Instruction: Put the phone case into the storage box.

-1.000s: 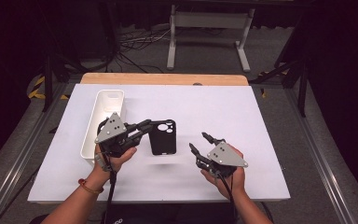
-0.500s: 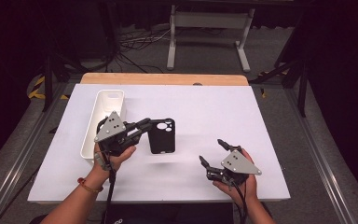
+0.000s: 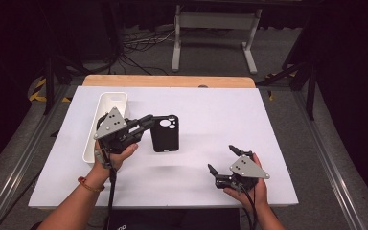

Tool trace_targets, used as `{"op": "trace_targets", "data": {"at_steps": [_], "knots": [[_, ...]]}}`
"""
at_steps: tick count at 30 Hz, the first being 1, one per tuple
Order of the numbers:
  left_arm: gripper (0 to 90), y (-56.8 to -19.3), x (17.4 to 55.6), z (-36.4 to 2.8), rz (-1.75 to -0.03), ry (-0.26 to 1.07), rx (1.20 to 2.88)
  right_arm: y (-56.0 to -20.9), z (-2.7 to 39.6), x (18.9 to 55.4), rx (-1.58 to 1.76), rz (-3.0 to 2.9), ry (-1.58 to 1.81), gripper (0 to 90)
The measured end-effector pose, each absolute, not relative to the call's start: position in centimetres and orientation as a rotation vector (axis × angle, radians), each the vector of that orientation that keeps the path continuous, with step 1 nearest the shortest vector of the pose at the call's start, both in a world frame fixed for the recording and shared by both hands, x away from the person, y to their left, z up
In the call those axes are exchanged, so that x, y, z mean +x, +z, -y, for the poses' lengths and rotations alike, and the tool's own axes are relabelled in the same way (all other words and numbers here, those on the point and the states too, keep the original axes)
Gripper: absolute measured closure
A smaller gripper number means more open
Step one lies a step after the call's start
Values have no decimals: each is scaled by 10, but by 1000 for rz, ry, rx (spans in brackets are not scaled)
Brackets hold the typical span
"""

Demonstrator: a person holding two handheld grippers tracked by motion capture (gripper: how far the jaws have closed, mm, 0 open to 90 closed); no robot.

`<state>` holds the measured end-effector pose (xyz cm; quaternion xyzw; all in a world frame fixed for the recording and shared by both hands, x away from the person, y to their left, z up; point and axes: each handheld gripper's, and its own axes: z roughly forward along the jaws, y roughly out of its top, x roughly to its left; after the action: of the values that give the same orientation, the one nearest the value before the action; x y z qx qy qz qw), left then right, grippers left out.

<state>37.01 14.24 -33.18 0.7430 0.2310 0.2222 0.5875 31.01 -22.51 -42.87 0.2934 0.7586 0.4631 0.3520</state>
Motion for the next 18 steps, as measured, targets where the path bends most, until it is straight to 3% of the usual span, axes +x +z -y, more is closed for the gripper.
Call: {"op": "trace_targets", "data": {"at_steps": [18], "knots": [[820,-312,379,-160,-539,592,1731,-431,223,311,755,-1969,1170,104]]}}
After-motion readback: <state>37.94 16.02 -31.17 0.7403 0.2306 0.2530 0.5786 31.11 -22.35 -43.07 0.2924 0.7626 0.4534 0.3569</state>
